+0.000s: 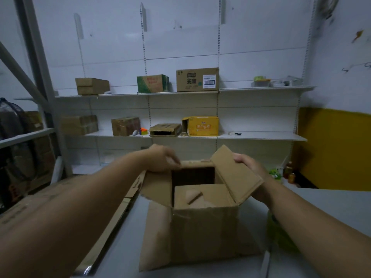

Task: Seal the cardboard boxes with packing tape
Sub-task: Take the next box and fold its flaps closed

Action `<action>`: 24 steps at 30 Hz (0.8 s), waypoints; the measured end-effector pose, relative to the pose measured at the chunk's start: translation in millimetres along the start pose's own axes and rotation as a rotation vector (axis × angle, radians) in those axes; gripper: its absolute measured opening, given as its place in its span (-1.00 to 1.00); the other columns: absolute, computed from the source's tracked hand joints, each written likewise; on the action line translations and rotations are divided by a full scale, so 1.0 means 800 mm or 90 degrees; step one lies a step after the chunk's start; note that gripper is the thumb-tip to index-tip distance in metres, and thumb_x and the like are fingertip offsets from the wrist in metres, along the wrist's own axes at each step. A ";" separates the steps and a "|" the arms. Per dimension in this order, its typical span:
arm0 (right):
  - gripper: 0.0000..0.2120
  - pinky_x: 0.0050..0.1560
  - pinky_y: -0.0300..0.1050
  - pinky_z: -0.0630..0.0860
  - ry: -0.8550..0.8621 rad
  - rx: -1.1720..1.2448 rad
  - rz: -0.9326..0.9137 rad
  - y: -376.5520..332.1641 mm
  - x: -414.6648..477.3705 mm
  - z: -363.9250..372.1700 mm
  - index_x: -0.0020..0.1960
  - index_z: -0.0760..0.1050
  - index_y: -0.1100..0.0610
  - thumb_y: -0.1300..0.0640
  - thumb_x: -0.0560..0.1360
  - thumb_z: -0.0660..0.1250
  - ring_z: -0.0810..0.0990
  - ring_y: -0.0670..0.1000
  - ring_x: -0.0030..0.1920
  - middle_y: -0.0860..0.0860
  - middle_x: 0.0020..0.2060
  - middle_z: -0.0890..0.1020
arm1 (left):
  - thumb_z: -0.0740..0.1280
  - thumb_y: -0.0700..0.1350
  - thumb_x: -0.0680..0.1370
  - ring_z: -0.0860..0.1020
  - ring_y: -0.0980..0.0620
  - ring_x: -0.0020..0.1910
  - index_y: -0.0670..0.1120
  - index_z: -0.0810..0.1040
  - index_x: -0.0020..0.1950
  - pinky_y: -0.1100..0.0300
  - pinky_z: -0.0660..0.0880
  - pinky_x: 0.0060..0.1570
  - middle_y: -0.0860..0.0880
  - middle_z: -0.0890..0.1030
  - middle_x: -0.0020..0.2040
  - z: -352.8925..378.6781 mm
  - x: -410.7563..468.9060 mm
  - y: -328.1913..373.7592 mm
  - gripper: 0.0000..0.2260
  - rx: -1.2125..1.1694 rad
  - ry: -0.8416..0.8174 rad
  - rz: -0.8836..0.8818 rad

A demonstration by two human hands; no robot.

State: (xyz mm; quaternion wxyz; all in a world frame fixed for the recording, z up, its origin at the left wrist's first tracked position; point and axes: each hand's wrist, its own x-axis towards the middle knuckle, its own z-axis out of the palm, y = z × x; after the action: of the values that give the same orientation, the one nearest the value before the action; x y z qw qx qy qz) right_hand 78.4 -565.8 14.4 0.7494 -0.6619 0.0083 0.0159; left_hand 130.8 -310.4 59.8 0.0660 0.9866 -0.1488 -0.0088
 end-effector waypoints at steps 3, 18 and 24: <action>-0.73 -0.10 -0.04 0.42 0.016 -0.069 -0.047 -0.004 0.002 0.011 0.15 0.47 0.09 -0.04 0.58 0.17 0.49 0.07 -0.11 0.11 -0.05 0.50 | 0.19 0.23 0.53 0.28 -0.01 0.39 0.15 0.43 0.35 -0.04 0.20 0.35 0.10 0.23 0.48 0.011 -0.016 0.000 -0.59 -0.021 -0.107 0.024; -0.78 0.02 -0.06 0.54 0.048 -0.390 -0.214 0.025 0.017 0.045 0.04 0.53 0.07 0.25 0.56 0.13 0.59 0.02 -0.06 0.08 -0.01 0.60 | -0.06 0.15 0.64 0.10 0.03 0.50 0.09 0.05 0.53 0.07 -0.01 0.43 0.02 0.12 0.54 0.058 -0.043 0.108 -0.54 -0.087 0.000 0.144; -0.88 -0.11 -0.10 0.54 0.066 -0.688 -0.080 0.026 -0.027 -0.109 -0.16 0.62 0.11 0.14 0.50 0.33 0.63 0.01 -0.15 0.04 -0.17 0.68 | -0.10 0.23 0.60 -0.10 0.11 0.52 0.05 -0.10 0.55 -0.03 -0.14 0.48 0.06 -0.11 0.56 0.064 -0.024 0.103 -0.44 0.061 -0.060 0.143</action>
State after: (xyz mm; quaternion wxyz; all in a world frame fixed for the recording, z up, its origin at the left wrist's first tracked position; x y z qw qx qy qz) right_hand 57.0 -650.4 -16.0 0.3009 -0.9518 -0.0037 -0.0595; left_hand 86.2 -389.0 19.8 0.0125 0.9642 -0.2618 -0.0408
